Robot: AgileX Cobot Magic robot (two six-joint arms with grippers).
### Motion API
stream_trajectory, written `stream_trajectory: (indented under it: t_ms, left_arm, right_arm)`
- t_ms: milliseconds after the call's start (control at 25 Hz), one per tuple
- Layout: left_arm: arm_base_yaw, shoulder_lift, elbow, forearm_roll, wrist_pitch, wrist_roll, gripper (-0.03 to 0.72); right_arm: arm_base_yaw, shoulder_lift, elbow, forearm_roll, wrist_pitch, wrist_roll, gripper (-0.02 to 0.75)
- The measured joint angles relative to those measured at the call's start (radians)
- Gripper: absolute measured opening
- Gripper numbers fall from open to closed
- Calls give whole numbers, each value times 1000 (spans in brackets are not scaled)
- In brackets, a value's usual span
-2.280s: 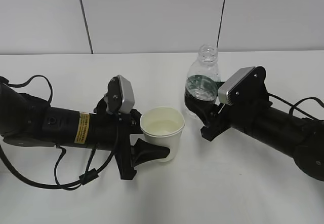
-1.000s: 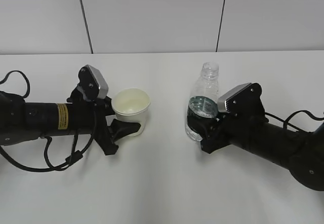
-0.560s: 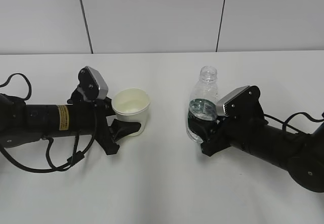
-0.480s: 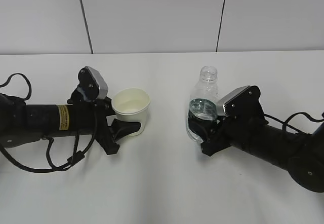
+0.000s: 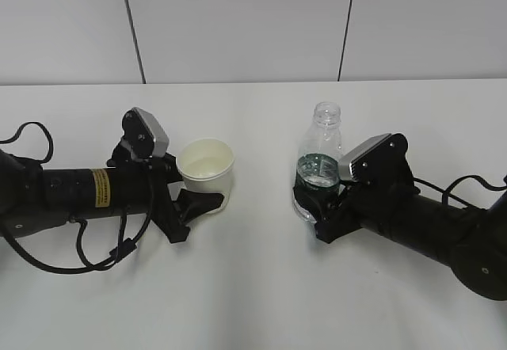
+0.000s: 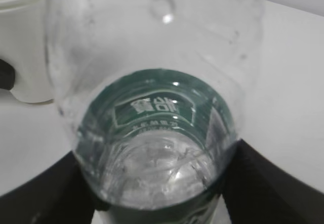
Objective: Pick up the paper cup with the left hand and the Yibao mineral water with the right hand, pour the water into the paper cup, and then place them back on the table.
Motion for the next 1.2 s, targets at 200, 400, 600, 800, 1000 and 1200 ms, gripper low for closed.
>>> stream_trajectory:
  t_ms: [200,400,600,800,1000,1200]
  left_arm:
    - [0,3,-1,0,-8,0,560]
    - [0,3,-1,0,-5,0,582]
    - [0,3,-1,0,32,0,585]
    - [0,2,-1,0,45,0,585]
    - [1,-26,-2,13,121,-16,585]
    - [2,-76,-2,56,185,-51,587]
  right_arm:
    - [0,0,0,2,-6,0,589]
    - [0,0,0,2,-6,0,605]
    - [0,0,0,2,1,0,605]
    - [0,0,0,2,23,-2,605]
    - [0,0,21,10,-7,-2,605]
    - [0,0,81,44,-50,-2,605]
